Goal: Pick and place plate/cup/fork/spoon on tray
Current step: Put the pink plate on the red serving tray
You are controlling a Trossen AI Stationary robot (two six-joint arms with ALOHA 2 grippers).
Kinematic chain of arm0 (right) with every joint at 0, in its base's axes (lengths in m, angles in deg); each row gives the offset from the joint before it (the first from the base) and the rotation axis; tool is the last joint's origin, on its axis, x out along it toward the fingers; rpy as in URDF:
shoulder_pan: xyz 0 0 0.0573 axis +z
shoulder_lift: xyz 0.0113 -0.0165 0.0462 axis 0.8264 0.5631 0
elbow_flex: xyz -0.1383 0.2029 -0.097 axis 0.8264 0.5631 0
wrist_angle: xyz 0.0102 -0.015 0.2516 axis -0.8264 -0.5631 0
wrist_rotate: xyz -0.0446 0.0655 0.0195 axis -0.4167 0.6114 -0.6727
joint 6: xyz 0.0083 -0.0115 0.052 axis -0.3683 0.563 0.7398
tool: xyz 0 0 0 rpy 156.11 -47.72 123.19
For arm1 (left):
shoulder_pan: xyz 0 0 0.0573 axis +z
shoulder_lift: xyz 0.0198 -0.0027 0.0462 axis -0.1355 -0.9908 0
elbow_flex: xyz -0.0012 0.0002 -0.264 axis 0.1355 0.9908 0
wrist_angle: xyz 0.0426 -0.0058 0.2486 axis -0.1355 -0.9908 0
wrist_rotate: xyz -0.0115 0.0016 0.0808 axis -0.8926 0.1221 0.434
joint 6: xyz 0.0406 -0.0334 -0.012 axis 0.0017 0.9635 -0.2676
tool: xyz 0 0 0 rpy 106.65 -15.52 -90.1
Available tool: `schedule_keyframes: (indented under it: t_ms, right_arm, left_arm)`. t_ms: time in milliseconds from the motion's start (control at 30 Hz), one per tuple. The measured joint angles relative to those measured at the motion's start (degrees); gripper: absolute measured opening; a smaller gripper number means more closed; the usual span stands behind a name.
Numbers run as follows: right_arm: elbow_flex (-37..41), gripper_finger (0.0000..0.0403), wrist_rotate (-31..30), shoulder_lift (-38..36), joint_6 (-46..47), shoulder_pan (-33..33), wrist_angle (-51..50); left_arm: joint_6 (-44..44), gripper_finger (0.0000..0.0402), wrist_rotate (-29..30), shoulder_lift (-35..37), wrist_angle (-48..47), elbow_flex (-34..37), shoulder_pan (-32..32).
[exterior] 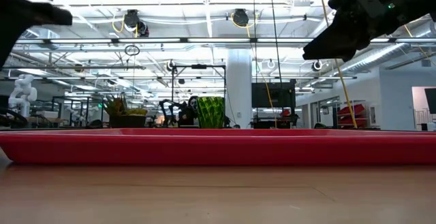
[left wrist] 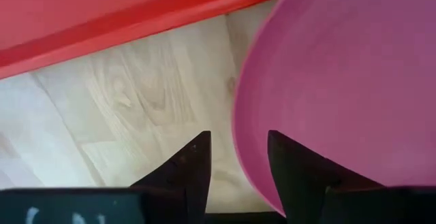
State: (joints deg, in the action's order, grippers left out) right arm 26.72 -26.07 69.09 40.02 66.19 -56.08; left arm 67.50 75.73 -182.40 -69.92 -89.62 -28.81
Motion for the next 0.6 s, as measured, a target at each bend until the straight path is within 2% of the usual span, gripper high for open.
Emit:
schedule_keyframes:
  t_ms: [333, 600]
  right_arm:
    - [0.00, 0.0148, -0.02, 0.00, 1.75, 0.02, -0.79]
    - [0.00, 0.0148, -0.04, 0.00, 3.54, 0.02, -2.96]
  left_arm:
    - [-4.18, 0.0187, -1.55, 0.00, 6.68, 7.28, 0.99]
    - [-4.44, 0.0191, -4.46, 0.00, 12.15, 13.41, 1.93]
